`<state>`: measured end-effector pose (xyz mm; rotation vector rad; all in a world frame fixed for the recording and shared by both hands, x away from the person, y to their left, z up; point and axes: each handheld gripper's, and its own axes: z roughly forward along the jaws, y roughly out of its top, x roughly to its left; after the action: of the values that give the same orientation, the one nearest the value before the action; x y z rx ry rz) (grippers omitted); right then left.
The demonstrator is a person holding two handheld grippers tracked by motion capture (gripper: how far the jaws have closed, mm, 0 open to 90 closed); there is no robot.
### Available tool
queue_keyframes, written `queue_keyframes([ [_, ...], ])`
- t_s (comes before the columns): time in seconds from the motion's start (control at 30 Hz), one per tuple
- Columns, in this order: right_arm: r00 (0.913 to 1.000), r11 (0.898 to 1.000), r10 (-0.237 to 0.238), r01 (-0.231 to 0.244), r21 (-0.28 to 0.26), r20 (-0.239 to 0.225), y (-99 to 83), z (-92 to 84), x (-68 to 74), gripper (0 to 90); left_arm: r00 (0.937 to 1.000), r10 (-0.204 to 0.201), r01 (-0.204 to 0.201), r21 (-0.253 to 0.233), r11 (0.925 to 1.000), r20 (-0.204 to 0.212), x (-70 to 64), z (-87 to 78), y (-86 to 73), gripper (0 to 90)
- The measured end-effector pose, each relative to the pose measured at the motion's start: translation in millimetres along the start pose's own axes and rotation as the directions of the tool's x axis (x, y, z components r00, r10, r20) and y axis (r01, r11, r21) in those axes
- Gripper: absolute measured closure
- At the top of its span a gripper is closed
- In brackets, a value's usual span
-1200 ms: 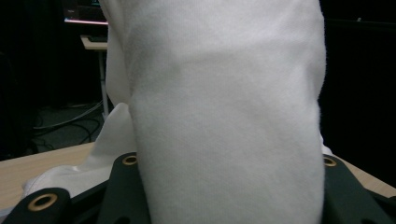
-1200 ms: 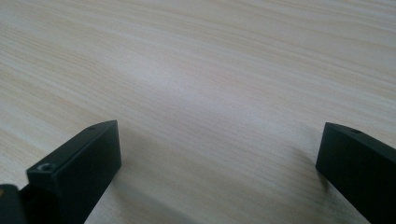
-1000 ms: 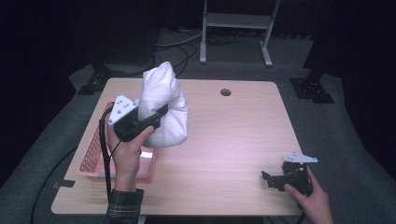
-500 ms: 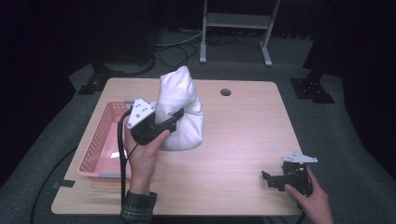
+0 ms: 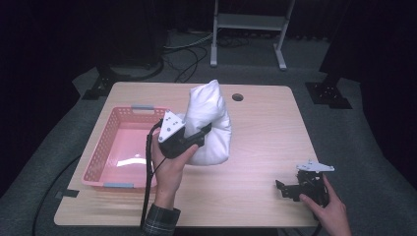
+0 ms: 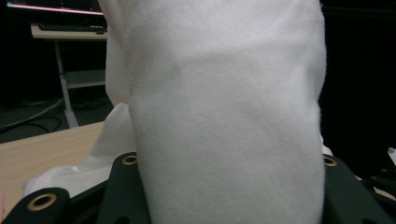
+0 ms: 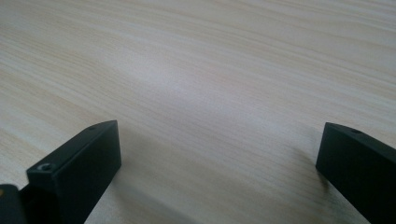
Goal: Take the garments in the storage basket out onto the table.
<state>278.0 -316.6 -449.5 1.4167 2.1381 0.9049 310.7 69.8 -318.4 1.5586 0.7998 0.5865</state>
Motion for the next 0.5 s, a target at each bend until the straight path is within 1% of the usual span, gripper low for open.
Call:
queue_keyframes([
  [0.17, 1.0, 1.0, 0.0, 0.0, 0.0, 0.0, 0.0, 0.0, 0.0, 0.0, 0.9999, -0.004, 0.004, 0.008, 1.0, 0.015, -6.6, 7.0, -9.1, 52.5],
  [0.37, 1.0, 1.0, 0.0, 0.0, 0.0, 0.0, 0.0, 0.0, 0.0, 0.0, 0.9997, 0.0, 0.0, 0.025, 0.9997, 0.026, -11.2, 14.9, -21.6, 52.5],
  [0.5, 1.0, 1.0, -0.001, 0.001, -0.001, 0.0, 0.0, 0.0, -0.1, 0.0, 0.9995, -0.009, 0.008, 0.032, 0.9995, 0.03, -13.2, 20.8, -31.5, 52.5],
])
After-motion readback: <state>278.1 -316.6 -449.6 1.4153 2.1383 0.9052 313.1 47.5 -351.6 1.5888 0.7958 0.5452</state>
